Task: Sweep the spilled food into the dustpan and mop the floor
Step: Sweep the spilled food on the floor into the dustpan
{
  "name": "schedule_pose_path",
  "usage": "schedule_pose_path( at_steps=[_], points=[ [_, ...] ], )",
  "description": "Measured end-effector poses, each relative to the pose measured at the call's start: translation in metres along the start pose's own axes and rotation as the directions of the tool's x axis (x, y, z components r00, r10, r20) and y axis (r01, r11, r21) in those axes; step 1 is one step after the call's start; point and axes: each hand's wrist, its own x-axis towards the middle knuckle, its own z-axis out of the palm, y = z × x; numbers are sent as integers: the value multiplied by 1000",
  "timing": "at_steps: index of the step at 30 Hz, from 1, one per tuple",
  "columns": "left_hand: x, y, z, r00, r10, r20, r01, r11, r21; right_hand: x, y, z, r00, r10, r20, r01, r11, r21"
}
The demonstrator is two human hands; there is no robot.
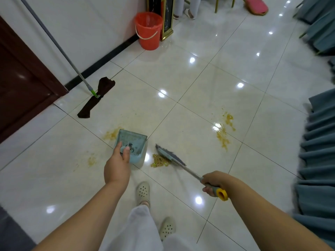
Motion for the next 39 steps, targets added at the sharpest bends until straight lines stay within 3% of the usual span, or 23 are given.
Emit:
schedule_pose_path(
  at_steps=[6, 15, 21, 30, 39],
  points=[
    [32, 7, 8, 1000, 3, 27, -3, 1000, 5, -8, -45, -38, 999, -19, 32, 15, 991, 130],
    [91, 28, 20, 998, -23, 61, 21, 999, 30, 19, -146, -59, 986, -123, -110, 143, 971, 193],
    [116, 36, 21, 997, -20, 77, 17, 999, 32, 37, -183, -52, 984, -108, -142, 138, 966, 220],
    [98, 36, 18, 998, -13, 55, 11, 999, 40, 34, -135, -16, 998, -37, -59, 44, 991, 124],
    [15, 2, 2, 1000, -23, -8, 23, 1000, 9, 3, -45, 20, 997, -72, -30, 66, 983, -172]
  ],
)
